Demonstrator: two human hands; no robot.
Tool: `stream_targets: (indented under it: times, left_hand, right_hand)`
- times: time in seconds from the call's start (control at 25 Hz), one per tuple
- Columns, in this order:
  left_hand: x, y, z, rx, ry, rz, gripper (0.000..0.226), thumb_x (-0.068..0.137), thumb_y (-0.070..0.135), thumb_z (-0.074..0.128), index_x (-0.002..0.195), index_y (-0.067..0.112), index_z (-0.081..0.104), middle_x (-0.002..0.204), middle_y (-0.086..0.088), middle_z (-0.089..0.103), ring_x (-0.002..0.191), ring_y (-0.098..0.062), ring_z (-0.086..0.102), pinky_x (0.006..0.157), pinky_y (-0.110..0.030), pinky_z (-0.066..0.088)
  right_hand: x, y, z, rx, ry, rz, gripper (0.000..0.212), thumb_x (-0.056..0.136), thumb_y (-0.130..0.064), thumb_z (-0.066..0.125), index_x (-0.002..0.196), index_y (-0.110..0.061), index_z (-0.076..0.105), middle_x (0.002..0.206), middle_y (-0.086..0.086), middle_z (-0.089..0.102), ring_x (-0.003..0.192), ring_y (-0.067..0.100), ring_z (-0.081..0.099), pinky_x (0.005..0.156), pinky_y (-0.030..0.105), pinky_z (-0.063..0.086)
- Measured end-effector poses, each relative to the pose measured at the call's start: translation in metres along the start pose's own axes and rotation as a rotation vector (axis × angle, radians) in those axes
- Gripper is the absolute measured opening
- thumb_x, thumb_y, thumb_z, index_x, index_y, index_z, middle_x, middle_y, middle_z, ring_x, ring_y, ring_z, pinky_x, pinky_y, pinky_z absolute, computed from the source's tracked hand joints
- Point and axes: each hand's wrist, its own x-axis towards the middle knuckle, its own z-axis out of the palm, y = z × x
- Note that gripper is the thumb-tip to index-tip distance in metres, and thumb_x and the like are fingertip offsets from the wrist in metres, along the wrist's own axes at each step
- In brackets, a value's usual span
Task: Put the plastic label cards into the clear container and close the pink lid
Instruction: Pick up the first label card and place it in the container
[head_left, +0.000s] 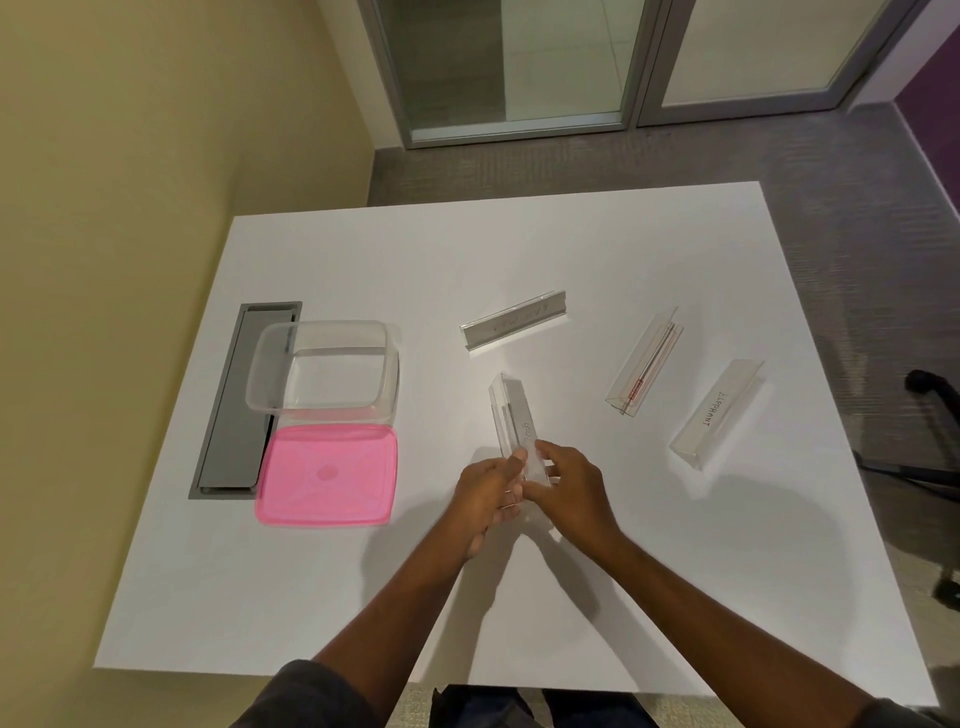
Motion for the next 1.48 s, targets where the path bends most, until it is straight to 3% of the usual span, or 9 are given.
stream_targets:
  times: [0.24, 0.44, 0.64, 0.8, 0.88, 1.0, 1.2, 1.32, 1.48]
  left_hand:
    - [-0.007, 0.001, 0.008, -0.035, -0.033, -0.006, 0.067, 0.087, 0.016, 0.092, 0.146, 0.009, 0.06, 0.141, -0.014, 0.073, 0.124, -0.035, 0.075, 0.112, -0.052, 0.06]
    - [-0.009, 0.006, -0.005, 0.035, -0.076, 0.009, 0.058, 0.089, 0.013, 0.088, 0.143, 0.01, 0.067, 0.129, -0.009, 0.08, 0.123, -0.031, 0.076, 0.113, -0.049, 0.059]
    - [-0.009, 0.029, -0.036, 0.306, -0.202, 0.009, 0.059, 0.09, 0.012, 0.088, 0.145, 0.013, 0.067, 0.133, -0.01, 0.078, 0.13, -0.031, 0.071, 0.114, -0.043, 0.056]
    - [-0.002, 0.055, -0.061, 0.591, -0.296, 0.073, 0.059, 0.092, -0.003, 0.08, 0.147, 0.007, 0.064, 0.14, -0.02, 0.073, 0.135, -0.042, 0.066, 0.122, -0.05, 0.05]
    - [-0.001, 0.067, -0.076, 0.72, -0.315, 0.104, 0.061, 0.093, -0.01, 0.074, 0.151, 0.005, 0.061, 0.141, -0.024, 0.071, 0.137, -0.045, 0.064, 0.124, -0.054, 0.047]
    - [0.002, 0.085, -0.103, 0.873, -0.329, 0.138, 0.065, 0.096, -0.011, 0.068, 0.157, 0.006, 0.054, 0.146, -0.023, 0.068, 0.14, -0.042, 0.061, 0.122, -0.052, 0.048]
    - [0.005, 0.11, -0.154, 1.1, -0.314, 0.27, 0.067, 0.101, 0.003, 0.065, 0.164, 0.018, 0.047, 0.159, -0.006, 0.061, 0.144, -0.026, 0.057, 0.11, -0.027, 0.043]
    - [0.01, 0.129, -0.191, 1.173, -0.227, 0.363, 0.067, 0.105, 0.008, 0.064, 0.166, 0.026, 0.044, 0.16, -0.006, 0.059, 0.133, -0.024, 0.06, 0.101, -0.029, 0.045]
    - [0.017, 0.161, -0.246, 1.263, -0.1, 0.547, 0.064, 0.097, -0.008, 0.063, 0.153, 0.022, 0.062, 0.14, -0.012, 0.074, 0.113, -0.023, 0.071, 0.092, -0.033, 0.056]
  right_hand:
    - [-0.015, -0.005, -0.01, -0.041, -0.018, -0.06, 0.074, 0.088, -0.035, 0.089, 0.152, -0.026, 0.054, 0.147, 0.003, 0.063, 0.122, 0.022, 0.067, 0.097, 0.041, 0.064]
    - [-0.006, -0.013, -0.046, -0.077, -0.162, -0.111, 0.086, 0.082, -0.013, 0.094, 0.157, -0.02, 0.053, 0.146, 0.005, 0.061, 0.119, 0.021, 0.065, 0.089, 0.021, 0.059]
    - [0.033, -0.043, -0.095, -0.48, -0.075, -0.465, 0.089, 0.084, -0.011, 0.091, 0.161, -0.015, 0.046, 0.157, 0.008, 0.051, 0.137, 0.029, 0.054, 0.106, 0.052, 0.057]
    - [0.062, -0.079, -0.104, -0.937, -0.203, -0.685, 0.094, 0.082, -0.022, 0.093, 0.163, -0.019, 0.045, 0.17, 0.007, 0.043, 0.154, 0.03, 0.043, 0.12, 0.047, 0.044]
    - [0.071, -0.096, -0.098, -1.069, -0.348, -0.697, 0.078, 0.083, -0.028, 0.092, 0.153, -0.02, 0.059, 0.156, 0.004, 0.06, 0.144, 0.028, 0.055, 0.118, 0.043, 0.044]
    - [0.074, -0.113, -0.081, -1.03, -0.481, -0.544, 0.055, 0.087, -0.024, 0.087, 0.139, -0.026, 0.07, 0.135, -0.003, 0.072, 0.126, 0.022, 0.065, 0.099, 0.039, 0.053]
    - [0.078, -0.135, -0.045, -0.845, -0.438, -0.503, 0.038, 0.084, -0.005, 0.081, 0.118, -0.022, 0.079, 0.113, 0.0, 0.076, 0.107, 0.023, 0.069, 0.087, 0.043, 0.058]
    - [0.085, -0.158, -0.021, -0.777, -0.382, -0.517, 0.033, 0.085, -0.001, 0.077, 0.111, -0.02, 0.08, 0.103, -0.001, 0.075, 0.1, 0.023, 0.069, 0.083, 0.043, 0.058]
    - [0.101, -0.197, 0.018, -0.75, -0.296, -0.564, 0.022, 0.086, 0.0, 0.073, 0.1, -0.016, 0.078, 0.096, -0.002, 0.077, 0.096, 0.025, 0.07, 0.08, 0.044, 0.058]
